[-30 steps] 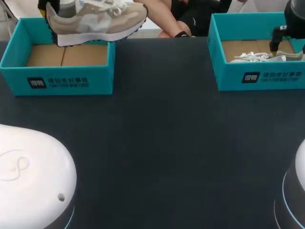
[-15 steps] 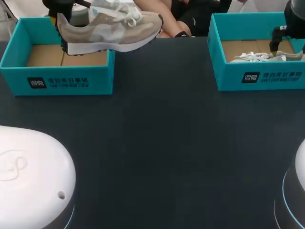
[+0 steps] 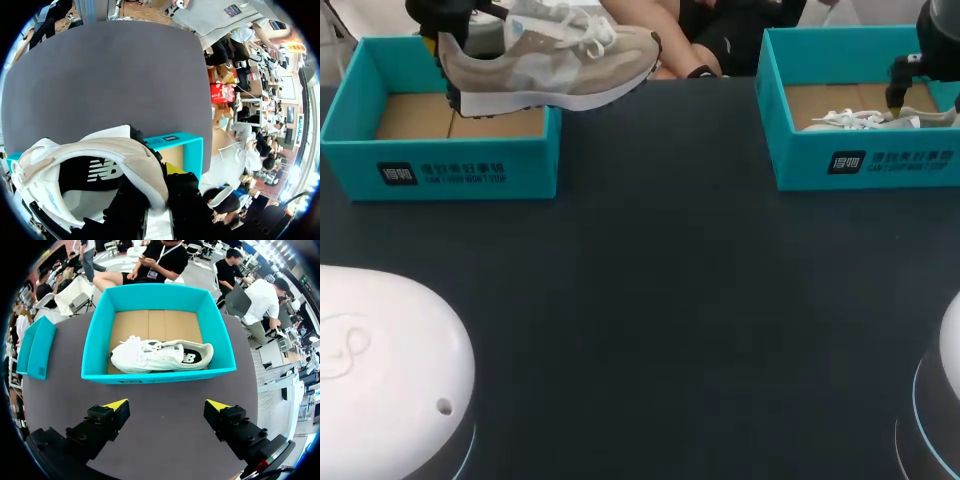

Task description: Take the shoe out of the shoebox, open the shoe tongue, remove and reinsert the insole, then place the shoe into the shoebox

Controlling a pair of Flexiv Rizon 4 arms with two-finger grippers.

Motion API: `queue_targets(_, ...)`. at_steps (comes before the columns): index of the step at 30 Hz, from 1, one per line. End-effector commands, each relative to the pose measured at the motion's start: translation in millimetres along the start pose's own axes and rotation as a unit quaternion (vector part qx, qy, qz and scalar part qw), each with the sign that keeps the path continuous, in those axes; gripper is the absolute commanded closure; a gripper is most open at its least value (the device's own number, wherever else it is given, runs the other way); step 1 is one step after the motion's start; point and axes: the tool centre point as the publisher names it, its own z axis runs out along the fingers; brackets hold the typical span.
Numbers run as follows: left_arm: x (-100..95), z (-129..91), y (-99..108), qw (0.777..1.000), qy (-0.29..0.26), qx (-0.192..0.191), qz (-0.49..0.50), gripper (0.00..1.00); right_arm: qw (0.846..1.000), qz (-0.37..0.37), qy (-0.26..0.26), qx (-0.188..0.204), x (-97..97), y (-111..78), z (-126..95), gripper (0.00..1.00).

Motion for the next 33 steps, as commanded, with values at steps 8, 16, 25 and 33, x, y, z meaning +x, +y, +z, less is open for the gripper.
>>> queue_targets(8,2.2,-0.8,-1.8,1.000,-0.001,-0.003,0.000,1.00,1.000,0.001,0.000,-0.001,0.4,-0.7,0.7,0.00)
queue_targets(16,-26.5,-11.3,-19.0,1.000,-0.010,-0.008,0.018,1.00,1.000,0.001,0.000,-0.001,0.4,-0.7,0.7,0.00)
queue_targets(25,-57.8,-23.9,-37.7,1.000,-0.021,-0.018,-0.003,1.00,1.000,0.001,0.000,-0.001,0.4,-0.7,0.7,0.00)
queue_targets(33,-75.2,-30.8,-44.8,0.999,-0.030,-0.011,-0.012,1.00,1.000,0.001,0.000,-0.001,0.4,-0.7,0.7,0.00)
